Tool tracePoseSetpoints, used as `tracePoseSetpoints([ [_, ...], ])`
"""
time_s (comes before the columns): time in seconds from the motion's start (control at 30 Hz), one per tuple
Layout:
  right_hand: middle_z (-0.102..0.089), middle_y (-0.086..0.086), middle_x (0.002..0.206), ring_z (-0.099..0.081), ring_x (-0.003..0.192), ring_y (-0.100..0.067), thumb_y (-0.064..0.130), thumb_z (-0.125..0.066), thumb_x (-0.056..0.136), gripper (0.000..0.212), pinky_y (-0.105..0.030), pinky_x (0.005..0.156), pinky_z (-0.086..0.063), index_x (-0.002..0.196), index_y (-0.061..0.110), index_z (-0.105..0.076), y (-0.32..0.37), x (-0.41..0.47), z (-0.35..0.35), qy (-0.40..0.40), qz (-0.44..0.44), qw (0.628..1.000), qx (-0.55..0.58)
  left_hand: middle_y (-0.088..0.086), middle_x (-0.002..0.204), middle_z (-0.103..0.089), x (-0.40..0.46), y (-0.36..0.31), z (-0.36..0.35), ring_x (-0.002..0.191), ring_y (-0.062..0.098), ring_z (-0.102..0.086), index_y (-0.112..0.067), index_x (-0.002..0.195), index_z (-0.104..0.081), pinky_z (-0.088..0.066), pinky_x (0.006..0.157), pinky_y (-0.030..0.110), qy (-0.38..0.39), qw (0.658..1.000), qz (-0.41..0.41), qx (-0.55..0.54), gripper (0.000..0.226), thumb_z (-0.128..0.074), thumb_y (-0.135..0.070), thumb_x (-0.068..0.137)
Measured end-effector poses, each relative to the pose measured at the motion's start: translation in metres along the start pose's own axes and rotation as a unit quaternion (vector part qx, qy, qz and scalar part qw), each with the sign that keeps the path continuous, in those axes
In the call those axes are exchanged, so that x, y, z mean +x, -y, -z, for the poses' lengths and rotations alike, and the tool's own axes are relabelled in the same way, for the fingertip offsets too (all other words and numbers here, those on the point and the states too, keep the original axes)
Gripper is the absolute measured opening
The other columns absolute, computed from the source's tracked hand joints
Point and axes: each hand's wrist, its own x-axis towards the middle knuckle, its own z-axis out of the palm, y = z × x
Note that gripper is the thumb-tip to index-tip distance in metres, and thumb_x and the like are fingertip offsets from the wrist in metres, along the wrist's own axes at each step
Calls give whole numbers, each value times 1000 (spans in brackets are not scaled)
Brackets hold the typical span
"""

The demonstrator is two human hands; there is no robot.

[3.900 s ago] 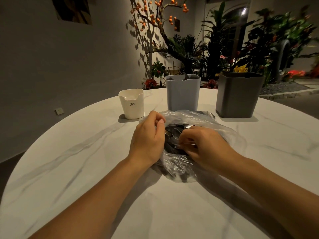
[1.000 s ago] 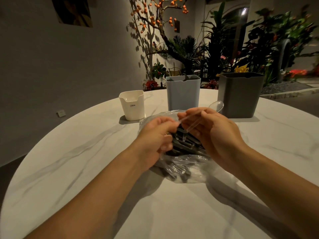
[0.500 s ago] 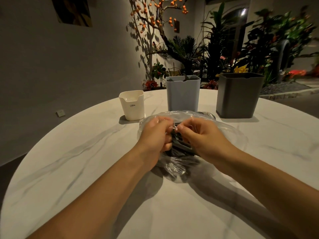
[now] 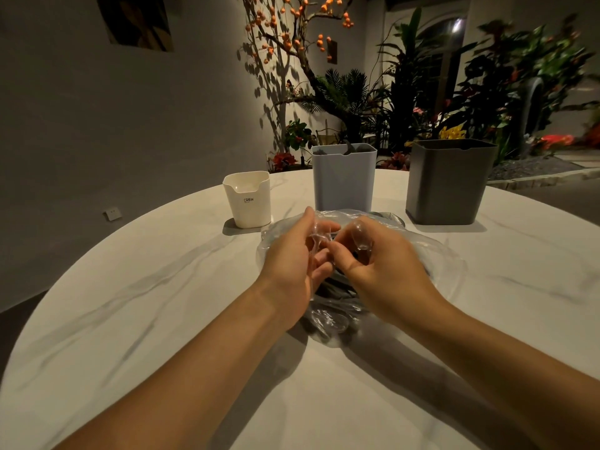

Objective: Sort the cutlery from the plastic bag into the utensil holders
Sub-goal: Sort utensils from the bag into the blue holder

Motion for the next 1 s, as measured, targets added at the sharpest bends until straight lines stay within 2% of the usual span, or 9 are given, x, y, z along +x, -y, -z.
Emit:
tracePoseSetpoints([
  [0.1,-60,24,86,-60,82,7,34,-65,92,8,-2,61,-46,98,31,-61,-1,1,-2,0,-4,1000,11,11,108,-75,-2,-2,-1,104,21,-72,-9,116,-67,-56,94,34,11,1000,-13,7,49,-36,-45,106],
  [0.27,-67,18,94,-64,95,-3,34,-65,92,7,-19,80,-54,98,29,-63,-1,1,1,37,6,999,24,4,80,-68,-3,1,-1,78,13,-67,-10,91,-63,-55,75,28,13,998,-58,37,33,-50,-39,102],
  [0.37,-67,14,84,-67,83,-1,39,-62,92,11,-22,72,-58,95,28,-63,1,2,4,93,-6,988,122,12,76,-66,-3,4,-2,78,19,-65,-14,84,-61,-56,80,38,-26,995,-64,73,33,-51,-40,101],
  [0.47,-57,4,77,-52,55,3,37,-46,101,26,-16,54,-43,102,14,-56,4,6,3,123,-140,944,271,15,75,-64,1,7,-1,74,24,-63,-12,87,-59,-58,81,44,-68,988,-84,108,35,-48,-40,104],
  [0.57,-56,3,72,-50,57,0,28,-38,105,31,-18,56,-42,99,9,-62,-2,7,5,101,-142,956,235,-1,61,-51,2,6,1,52,10,-48,-16,86,-55,-46,52,22,-71,987,-91,116,31,-44,-37,106],
  [0.63,-63,9,75,-58,66,0,28,-42,105,30,-18,61,-48,96,18,-68,-6,6,4,86,-94,976,175,-2,58,-43,3,3,2,46,7,-37,-15,91,-55,-33,44,18,-74,988,-74,113,31,-41,-38,106],
  [0.8,-65,9,108,-61,98,-7,34,-46,103,29,-23,88,-54,120,26,-68,-4,6,0,-28,-27,998,46,-2,58,-39,2,-1,-1,48,7,-30,-12,105,-58,-24,45,20,-27,999,29,5,51,-32,-56,104],
  [0.9,-55,13,104,-54,95,0,27,-46,104,26,-9,79,-45,120,33,-65,-2,3,-2,-24,-14,1000,12,-1,64,-41,1,4,-5,53,8,-34,-9,106,-60,-27,48,19,-21,1000,20,8,43,-32,-42,107],
  [1.0,-55,18,96,-55,88,2,19,-59,98,25,-5,72,-43,116,33,-70,-2,2,-3,-62,-1,998,-22,11,77,-52,0,8,-9,65,14,-48,-9,105,-62,-44,56,20,-63,995,-8,73,39,-32,-34,109],
])
